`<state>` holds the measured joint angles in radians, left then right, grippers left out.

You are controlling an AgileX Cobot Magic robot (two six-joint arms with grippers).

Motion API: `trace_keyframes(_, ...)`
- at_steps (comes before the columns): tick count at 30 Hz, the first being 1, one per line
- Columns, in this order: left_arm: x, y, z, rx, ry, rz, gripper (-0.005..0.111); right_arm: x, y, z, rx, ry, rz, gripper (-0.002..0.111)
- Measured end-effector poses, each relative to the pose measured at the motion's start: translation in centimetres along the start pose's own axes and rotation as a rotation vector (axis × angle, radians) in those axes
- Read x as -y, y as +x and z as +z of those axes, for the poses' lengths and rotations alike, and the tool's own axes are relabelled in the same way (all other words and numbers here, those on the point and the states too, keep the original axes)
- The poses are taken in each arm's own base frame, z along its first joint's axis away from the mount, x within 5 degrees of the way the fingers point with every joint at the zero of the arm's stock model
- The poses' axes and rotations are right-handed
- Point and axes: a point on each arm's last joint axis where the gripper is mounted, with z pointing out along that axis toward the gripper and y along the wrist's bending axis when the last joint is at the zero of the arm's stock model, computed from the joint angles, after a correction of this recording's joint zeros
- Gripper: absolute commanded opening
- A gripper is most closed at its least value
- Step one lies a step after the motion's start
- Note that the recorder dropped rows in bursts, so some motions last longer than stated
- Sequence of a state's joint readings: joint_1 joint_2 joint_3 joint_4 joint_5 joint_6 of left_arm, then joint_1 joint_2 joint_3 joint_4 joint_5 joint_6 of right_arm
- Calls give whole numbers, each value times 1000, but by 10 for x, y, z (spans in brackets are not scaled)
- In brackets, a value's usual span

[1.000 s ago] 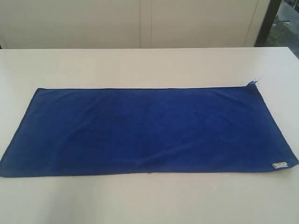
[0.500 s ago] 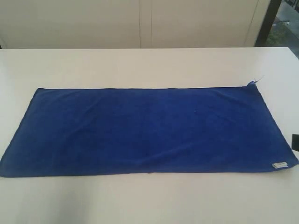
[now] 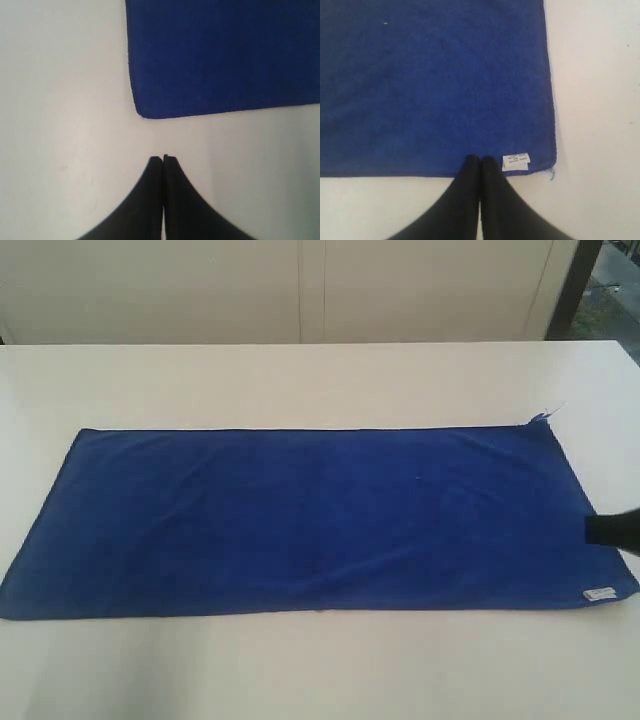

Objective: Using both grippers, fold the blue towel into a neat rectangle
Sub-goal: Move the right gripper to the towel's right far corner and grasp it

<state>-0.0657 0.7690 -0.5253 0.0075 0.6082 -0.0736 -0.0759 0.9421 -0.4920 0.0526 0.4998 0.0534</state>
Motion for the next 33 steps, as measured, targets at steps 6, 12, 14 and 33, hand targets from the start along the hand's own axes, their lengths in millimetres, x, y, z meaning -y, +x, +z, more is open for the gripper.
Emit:
trace_keyframes(6, 0, 0, 0, 2, 0, 0, 0, -3, -33, 14, -12, 2, 8, 0)
trace_keyframes(12, 0, 0, 0, 2, 0, 0, 0, -3, -73, 50, -108, 31, -5, 0)
trace_keyframes(14, 0, 0, 0, 4, 0, 0, 0, 0, -85, 68, -145, 43, 8, 0)
trace_keyframes(33, 0, -1, 0, 6, 0, 1, 0, 57, -112, 214, -450, 89, -18, 44)
